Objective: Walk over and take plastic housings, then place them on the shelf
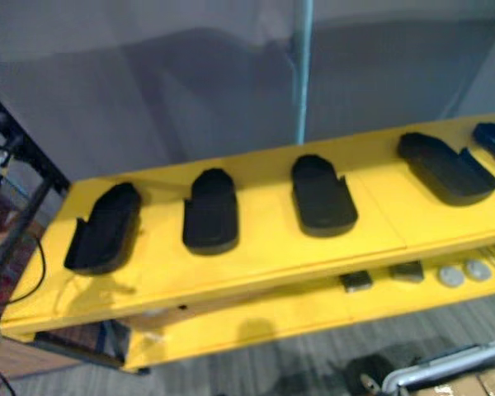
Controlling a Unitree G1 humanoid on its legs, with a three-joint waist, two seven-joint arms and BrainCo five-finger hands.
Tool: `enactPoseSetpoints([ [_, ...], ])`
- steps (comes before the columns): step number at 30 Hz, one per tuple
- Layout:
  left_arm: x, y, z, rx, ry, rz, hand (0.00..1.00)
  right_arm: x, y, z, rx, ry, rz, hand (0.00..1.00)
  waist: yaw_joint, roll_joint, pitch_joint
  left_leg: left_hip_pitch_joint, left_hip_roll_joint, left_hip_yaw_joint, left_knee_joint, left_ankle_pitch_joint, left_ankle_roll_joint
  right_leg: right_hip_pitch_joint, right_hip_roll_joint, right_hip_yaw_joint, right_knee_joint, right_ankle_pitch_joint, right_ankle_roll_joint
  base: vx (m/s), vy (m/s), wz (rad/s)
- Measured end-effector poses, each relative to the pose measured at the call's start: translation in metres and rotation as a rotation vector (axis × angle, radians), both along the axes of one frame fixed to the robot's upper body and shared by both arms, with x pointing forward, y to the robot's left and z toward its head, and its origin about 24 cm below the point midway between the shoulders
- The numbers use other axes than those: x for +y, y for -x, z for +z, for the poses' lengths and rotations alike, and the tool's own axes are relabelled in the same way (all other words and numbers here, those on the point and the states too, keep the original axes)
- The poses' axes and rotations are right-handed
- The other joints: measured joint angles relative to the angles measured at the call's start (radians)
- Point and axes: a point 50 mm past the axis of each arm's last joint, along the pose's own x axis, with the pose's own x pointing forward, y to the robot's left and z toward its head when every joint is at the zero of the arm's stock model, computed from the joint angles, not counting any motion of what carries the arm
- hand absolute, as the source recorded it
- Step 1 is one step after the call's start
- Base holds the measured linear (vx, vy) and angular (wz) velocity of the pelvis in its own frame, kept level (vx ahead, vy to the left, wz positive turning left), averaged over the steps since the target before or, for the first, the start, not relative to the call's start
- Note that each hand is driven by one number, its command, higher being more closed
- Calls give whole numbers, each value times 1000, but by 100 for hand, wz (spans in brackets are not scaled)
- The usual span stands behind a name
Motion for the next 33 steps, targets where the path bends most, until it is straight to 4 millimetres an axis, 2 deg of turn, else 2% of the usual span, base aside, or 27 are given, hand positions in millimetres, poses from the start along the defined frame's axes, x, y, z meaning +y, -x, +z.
enactPoseSetpoints([
  [3,-15,-9,-7,87,-53,-69,0,2,1,-1,9,-7,4,0,0,-7,-16,-7,2,10,0,4,1,-15,0,7,6,2,-1,-65,17,-9],
  [6,-36,-21,-27,236,-33,-216,0,6,2,-4,25,-20,15,0,-2,-23,-21,-8,2,12,0,7,1,-17,0,10,7,4,-2,-49,9,-2],
  [7,-53,-26,-45,330,-16,-316,0,8,1,-5,28,-27,21,0,-3,-29,-21,-9,2,14,0,7,1,-19,-1,13,10,3,-3,-51,7,-3],
  [9,-70,-28,-60,401,-14,-414,0,11,-2,-6,26,-34,32,0,-6,-39,-17,-9,3,14,0,8,1,-22,-1,15,13,3,-3,-41,2,-3],
  [10,-90,-27,-78,484,-19,-530,0,16,-5,-7,23,-44,42,0,-14,-52,-11,-10,3,15,0,10,1,-28,-1,18,17,3,-3,-34,-3,-3],
  [12,-111,-24,-96,578,-13,-656,0,21,-13,-7,4,-55,52,0,-26,-64,-3,-6,2,20,0,11,2,-29,-1,24,15,4,-9,-32,-3,-7],
  [16,-144,-20,-133,784,-105,-793,0,25,-21,-6,-8,-61,78,0,-43,-70,3,-5,1,25,0,11,2,-31,-1,27,9,5,-14,-15,-3,-5],
  [18,-158,-14,-165,951,-131,-847,0,25,-24,-6,-10,-60,95,0,-57,-69,4,-3,2,26,0,11,3,-27,1,27,-2,6,-13,0,0,0],
  [19,-159,-13,-168,967,-139,-851,0,25,-25,-6,-10,-59,97,0,-58,-69,4,-3,2,27,0,11,2,-27,1,27,-3,6,-13,8,-8,-4],
  [21,-169,-6,-187,1064,-172,-888,0,26,-27,-6,-12,-62,105,0,-64,-72,8,5,2,31,0,9,2,-19,1,28,-8,7,-12,11,-5,-4],
  [26,-166,2,-210,1190,-191,-867,0,30,-34,-6,-18,-74,123,0,-83,-81,20,11,2,36,0,5,2,-11,1,29,-20,8,-11,4,-1,-2],
  [29,-164,9,-223,1262,-184,-866,0,30,-35,-6,-16,-76,128,0,-84,-86,23,11,1,38,0,2,0,-11,1,29,-22,9,-9,0,0,0],
  [30,-165,11,-227,1287,-203,-865,0,30,-35,-6,-15,-77,128,0,-84,-86,23,11,1,38,0,2,0,-11,1,29,-22,9,-9,0,0,0],
  [33,-161,28,-262,1472,-387,-804,0,31,-38,-6,-11,-80,134,0,-88,-88,23,11,0,38,0,1,0,-10,0,29,-23,14,-2,0,0,0],
])
